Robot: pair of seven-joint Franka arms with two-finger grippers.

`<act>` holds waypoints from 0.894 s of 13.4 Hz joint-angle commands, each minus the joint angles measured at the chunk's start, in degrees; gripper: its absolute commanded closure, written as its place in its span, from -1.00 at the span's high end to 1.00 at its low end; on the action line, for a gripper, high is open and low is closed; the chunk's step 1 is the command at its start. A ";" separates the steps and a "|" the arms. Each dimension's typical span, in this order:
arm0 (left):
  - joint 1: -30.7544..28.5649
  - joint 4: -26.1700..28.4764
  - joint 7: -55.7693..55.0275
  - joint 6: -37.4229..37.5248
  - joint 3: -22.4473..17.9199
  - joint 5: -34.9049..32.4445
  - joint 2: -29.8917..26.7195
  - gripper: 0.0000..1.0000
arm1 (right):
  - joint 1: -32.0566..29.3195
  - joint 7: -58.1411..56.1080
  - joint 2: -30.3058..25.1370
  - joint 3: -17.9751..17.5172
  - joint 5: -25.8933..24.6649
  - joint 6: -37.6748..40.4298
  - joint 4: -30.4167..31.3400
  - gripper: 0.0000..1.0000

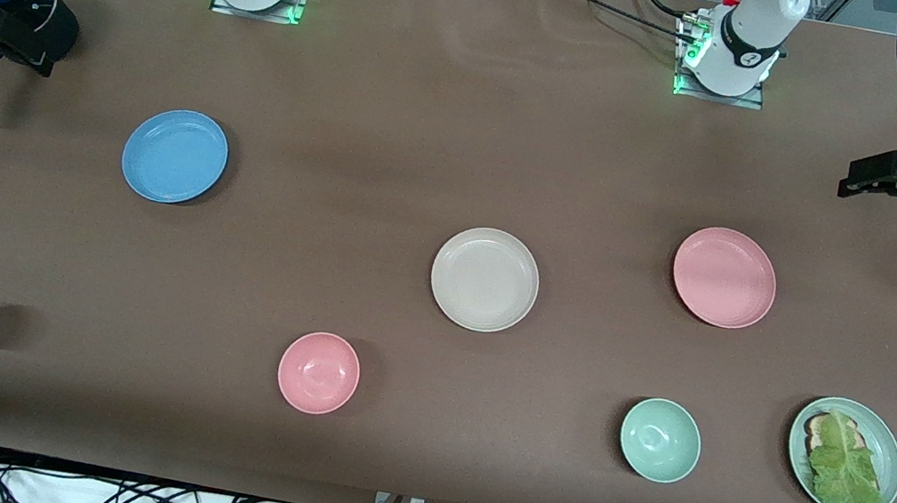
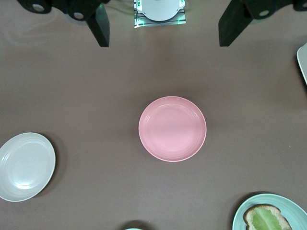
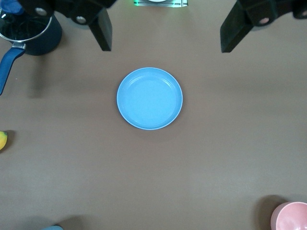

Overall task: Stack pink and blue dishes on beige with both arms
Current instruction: 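Lower the left gripper to the rim of the pink plate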

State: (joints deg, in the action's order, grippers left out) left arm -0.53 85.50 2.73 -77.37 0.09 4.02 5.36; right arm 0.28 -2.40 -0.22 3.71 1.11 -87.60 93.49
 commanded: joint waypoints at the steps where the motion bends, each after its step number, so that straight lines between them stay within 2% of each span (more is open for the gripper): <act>1: -1.40 -0.15 -0.27 -2.16 0.18 0.29 2.28 1.00 | -1.07 0.12 -0.49 -1.16 -0.67 0.58 -0.41 1.00; 5: -1.76 0.11 -0.18 -7.43 0.26 0.21 12.71 1.00 | -1.16 -0.06 -0.49 -1.16 -0.67 0.58 -0.41 1.00; 10: -2.63 0.64 -0.27 -15.78 0.18 1.25 21.25 1.00 | -1.16 -0.15 -0.49 -1.07 -0.58 0.67 -0.41 1.00; 12: -5.96 1.25 0.95 -19.55 0.18 4.40 24.34 1.00 | -1.16 -0.15 -0.49 -1.07 -0.50 0.76 -0.41 1.00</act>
State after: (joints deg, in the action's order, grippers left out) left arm -3.48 86.93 2.71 -94.64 0.08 5.16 27.54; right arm 0.17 -2.40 -0.22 3.65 1.11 -87.57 93.46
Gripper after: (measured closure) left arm 0.000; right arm 0.000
